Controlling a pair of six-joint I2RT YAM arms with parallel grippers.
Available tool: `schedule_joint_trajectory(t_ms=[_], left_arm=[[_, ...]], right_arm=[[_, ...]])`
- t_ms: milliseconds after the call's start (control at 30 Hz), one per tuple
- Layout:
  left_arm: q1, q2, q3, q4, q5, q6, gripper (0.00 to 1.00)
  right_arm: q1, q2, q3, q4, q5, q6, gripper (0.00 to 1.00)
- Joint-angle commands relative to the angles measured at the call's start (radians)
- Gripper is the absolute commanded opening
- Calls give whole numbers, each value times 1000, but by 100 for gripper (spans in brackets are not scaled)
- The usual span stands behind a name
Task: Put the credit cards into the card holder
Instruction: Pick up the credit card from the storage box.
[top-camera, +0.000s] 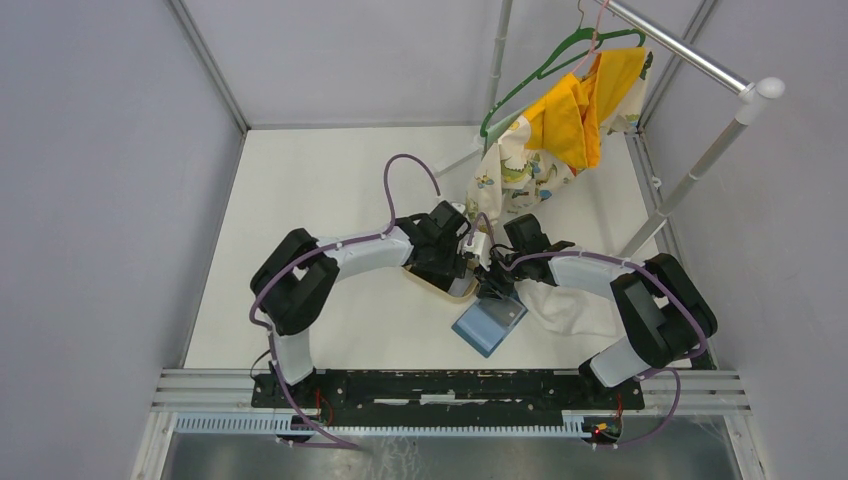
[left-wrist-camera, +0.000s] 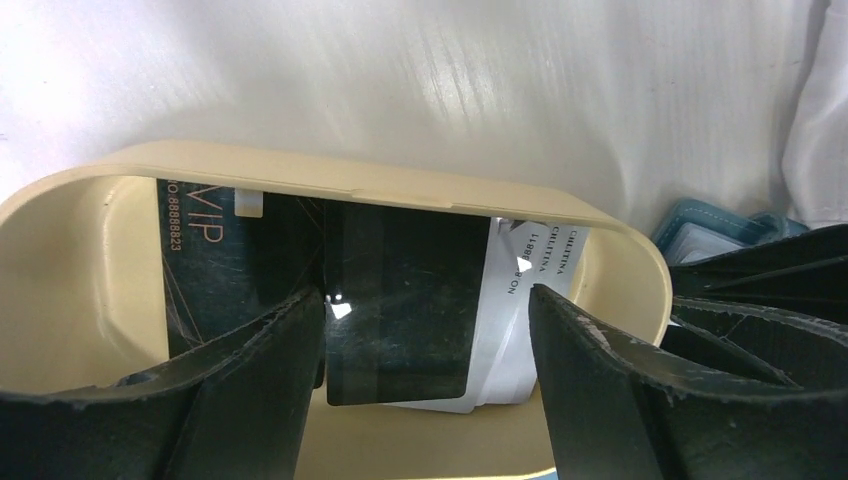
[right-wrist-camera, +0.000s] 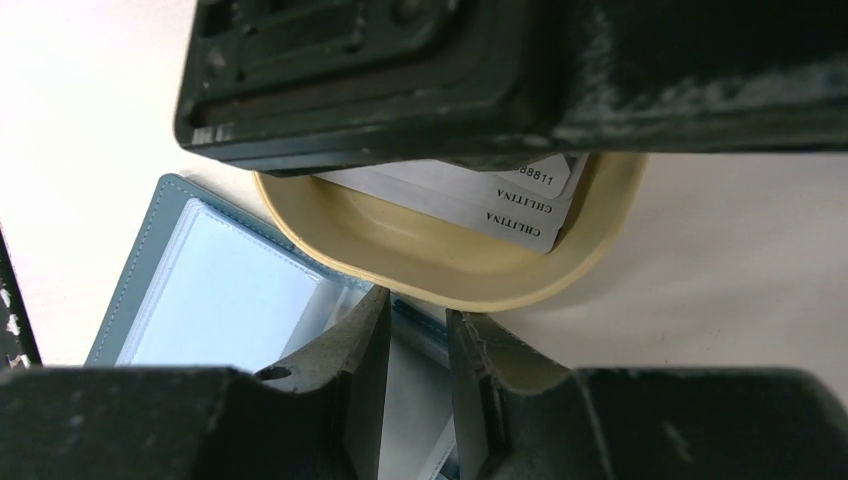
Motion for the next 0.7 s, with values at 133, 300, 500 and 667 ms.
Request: schedule_joint_trajectory(t_ms=[133,300,500,667], left_arm=[[-25,31,61,-54,-94,62,68],[-35,60,73,-64,-88,59,65],[-46,67,75,-70,-114,52,70],[-52,74,76,-72,-121,50,56]], right_arm=[[4,8,36,21,-10,-16,32],[5,6,36,20,-10,-16,32],[5,7,36,20,-9,-16,32],[4,7,38,20,-9,-17,32]])
